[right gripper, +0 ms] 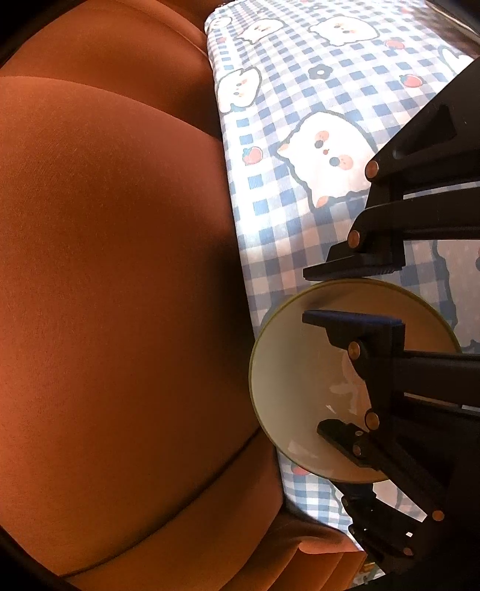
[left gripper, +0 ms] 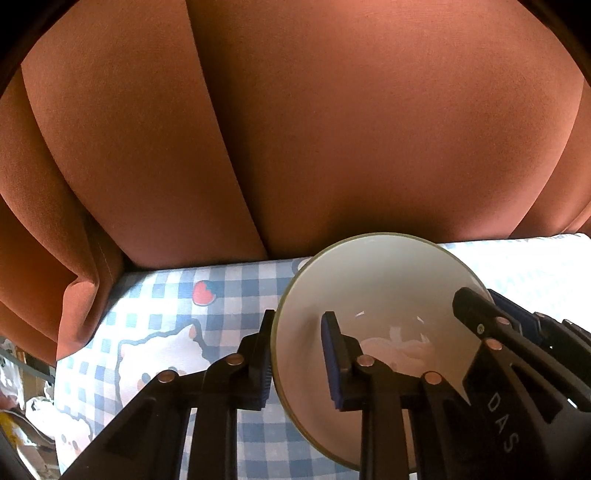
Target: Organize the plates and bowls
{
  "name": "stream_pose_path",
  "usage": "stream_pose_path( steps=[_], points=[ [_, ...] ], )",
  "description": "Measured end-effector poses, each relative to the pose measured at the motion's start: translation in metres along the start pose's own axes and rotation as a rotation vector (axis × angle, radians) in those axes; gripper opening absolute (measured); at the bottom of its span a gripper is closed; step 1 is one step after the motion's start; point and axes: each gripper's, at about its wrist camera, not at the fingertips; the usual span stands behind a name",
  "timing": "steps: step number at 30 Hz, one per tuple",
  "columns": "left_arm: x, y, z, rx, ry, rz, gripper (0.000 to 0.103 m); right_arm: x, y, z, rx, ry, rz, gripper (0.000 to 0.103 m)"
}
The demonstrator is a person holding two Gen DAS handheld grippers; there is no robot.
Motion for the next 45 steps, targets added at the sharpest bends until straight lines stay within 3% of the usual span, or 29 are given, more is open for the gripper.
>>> stream_pose_path(
  steps=[19, 32, 45],
  points=[
    [0.063, 0.002, 0.01, 0.052, -0.025, -0.009, 0.022, 0.048, 0.005, 0.001, 0.047, -0.009, -0.003, 0.019],
    [0.148, -0.011, 0.027, 0.083, -0.074, -0.06, 0.022, 0.127, -0.007, 0.017, 0.069, -0.06, -0.054, 0.019],
    [0.23, -0.049, 0.059, 0.105, -0.126, -0.103, 0.022, 0.213, -0.038, 0.051, 0.089, -0.117, -0.108, 0.019]
  ],
)
Point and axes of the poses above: each gripper's, at about its wrist camera, not at the fingertips, and x roughly against the way its jaws point, y to its left, z to its underside
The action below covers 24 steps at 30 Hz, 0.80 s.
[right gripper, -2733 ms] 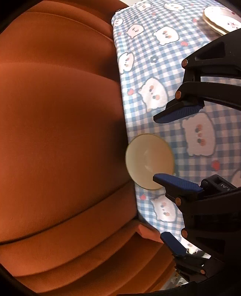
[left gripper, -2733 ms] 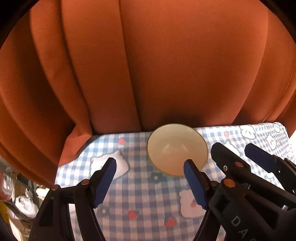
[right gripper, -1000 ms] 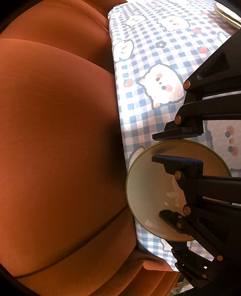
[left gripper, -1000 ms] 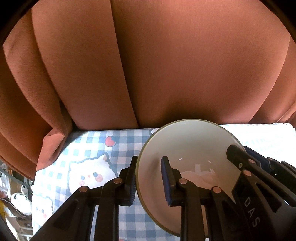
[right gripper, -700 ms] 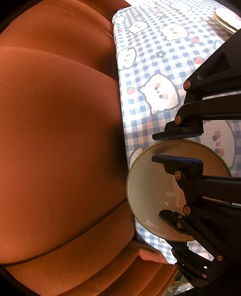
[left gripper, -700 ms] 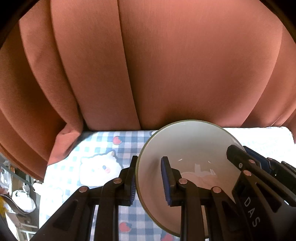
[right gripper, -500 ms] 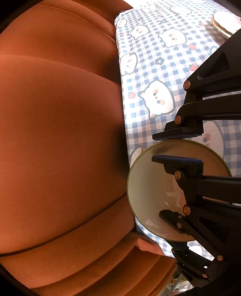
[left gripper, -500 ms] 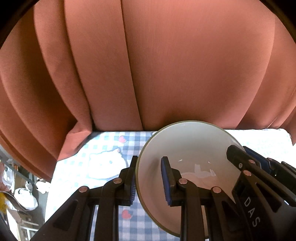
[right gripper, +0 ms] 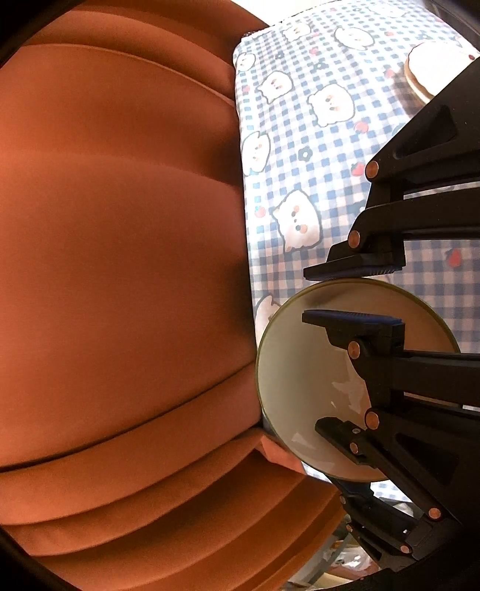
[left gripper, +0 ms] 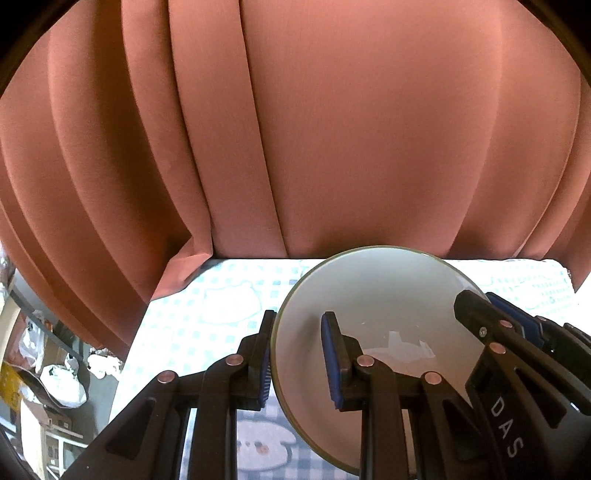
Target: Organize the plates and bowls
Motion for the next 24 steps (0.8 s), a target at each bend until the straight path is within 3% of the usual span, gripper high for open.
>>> stream_pose_path(
  steps=[17, 24],
  points=[
    [0.069, -0.029, 0.059, -0.011, -0.014, 0.004, 0.022, 0.077, -0.038, 0.062, 0.006, -0.03, -0.032, 0.019],
    [0.072, -0.035, 0.079, -0.013, 0.001, 0.006, 0.022, 0.094, -0.053, 0.084, 0.016, -0.026, -0.035, 0.019]
  ],
)
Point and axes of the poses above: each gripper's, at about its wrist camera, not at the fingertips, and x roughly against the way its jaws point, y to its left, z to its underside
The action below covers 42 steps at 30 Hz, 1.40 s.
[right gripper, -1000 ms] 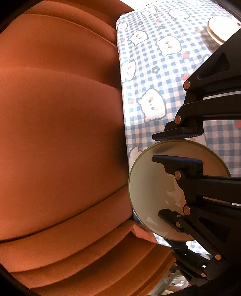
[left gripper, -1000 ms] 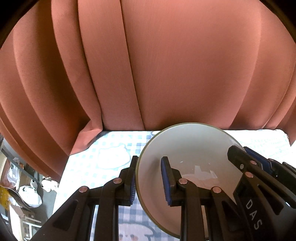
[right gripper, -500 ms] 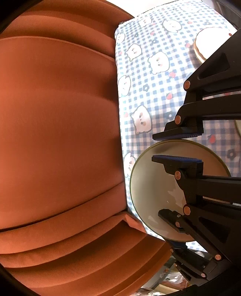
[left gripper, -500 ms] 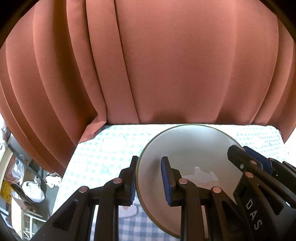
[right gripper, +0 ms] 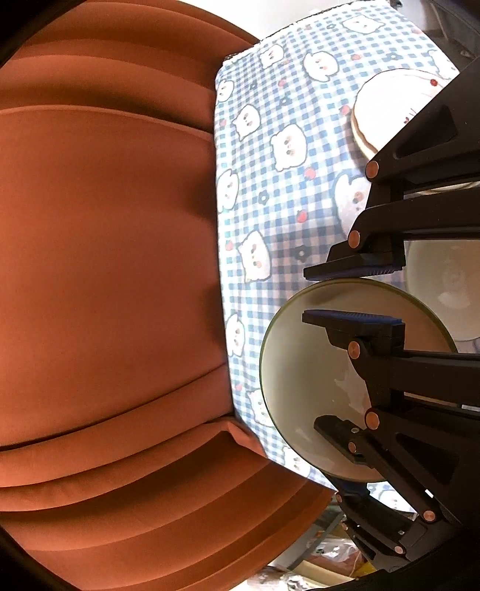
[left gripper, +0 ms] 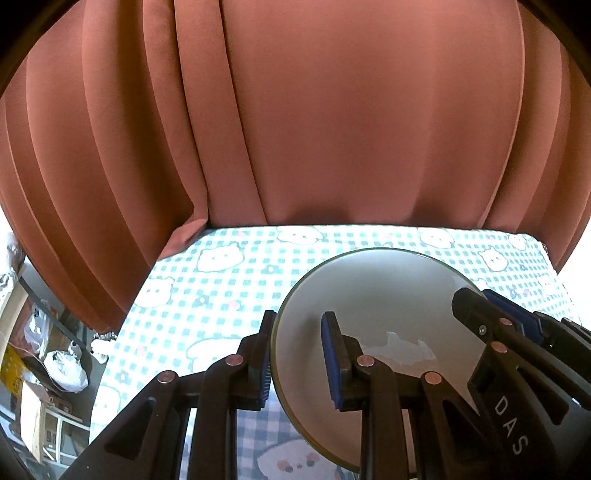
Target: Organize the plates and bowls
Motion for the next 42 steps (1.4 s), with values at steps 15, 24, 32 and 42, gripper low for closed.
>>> stream_pose_path(
  steps=[15, 24, 32, 42],
  points=[
    [0.012, -0.027, 0.042, -0.024, 0.034, 0.057, 0.022, 0.018, -0.04, 0.039, -0.019, 0.052, -0.001, 0.019],
    [-0.001, -0.041, 0.072, -0.026, 0.125, 0.078, 0.022, 0.002, -0.058, 0.069, -0.011, 0.15, 0.005, 0.019],
    [-0.008, -0.051, 0.091, -0.035, 0.176, 0.077, 0.022, -0.011, -0.066, 0.088, 0.003, 0.216, 0.006, 0.019],
    [-0.023, -0.056, 0.103, -0.042, 0.25, 0.048, 0.022, -0.026, -0.068, 0.101, 0.033, 0.271, 0.013, 0.019]
  ],
)
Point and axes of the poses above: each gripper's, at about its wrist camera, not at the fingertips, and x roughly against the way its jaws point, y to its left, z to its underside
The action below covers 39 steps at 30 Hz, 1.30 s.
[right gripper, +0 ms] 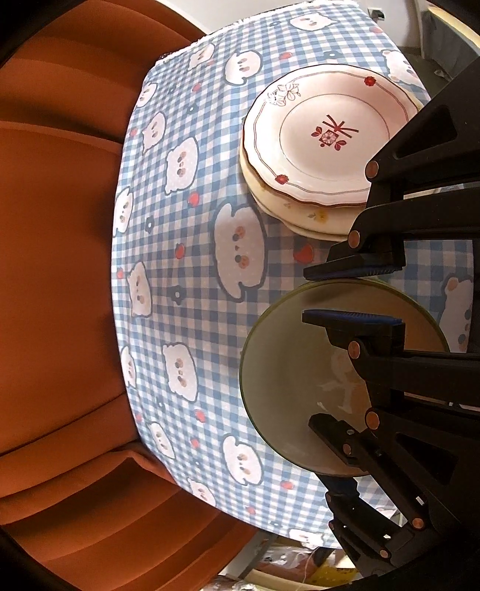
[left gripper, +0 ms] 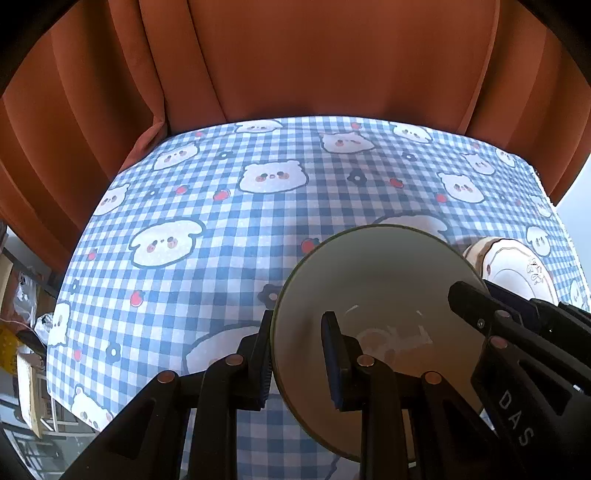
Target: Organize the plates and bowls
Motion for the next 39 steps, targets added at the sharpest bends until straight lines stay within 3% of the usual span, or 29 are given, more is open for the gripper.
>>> stream_pose_path(
  steps=[17, 19, 25, 26, 28, 32, 35, 39],
  points=[
    [-0.012, -0.008, 0.001, -0.036, 0.013, -0.061, 0.022, -0.018, 0.0, 0.002, 0.034, 0.012, 0.02, 0.019],
    [-0.012, -0.009, 0.001, -0.045, 0.018, -0.053, 0.03, -0.018, 0.001, 0.001, 0.034, 0.009, 0.02, 0.021],
    [-0.017, -0.011, 0.001, -0.056, 0.04, -0.015, 0.042, -0.02, -0.001, 0.002, 0.015, 0.015, 0.015, 0.022],
    [-0.017, -0.012, 0.001, -0.057, 0.041, -0.008, 0.044, -0.02, -0.001, 0.002, 0.012, 0.016, 0.012, 0.025],
    [-0.018, -0.012, 0.001, -0.058, 0.044, 0.005, 0.06, -0.021, -0.001, 0.002, 0.01, 0.023, -0.001, 0.028],
    [-0.017, -0.009, -0.001, -0.041, 0.043, 0.042, 0.07, -0.022, -0.003, 0.002, 0.003, 0.032, 0.002, 0.058],
    [-0.018, -0.002, -0.002, -0.012, 0.045, 0.077, 0.077, -0.02, -0.005, 0.0, -0.01, 0.026, 0.006, 0.066],
    [-0.027, 0.003, 0.001, 0.02, 0.077, 0.136, 0.078, -0.025, -0.007, -0.001, -0.022, 0.046, -0.001, 0.067]
  ],
)
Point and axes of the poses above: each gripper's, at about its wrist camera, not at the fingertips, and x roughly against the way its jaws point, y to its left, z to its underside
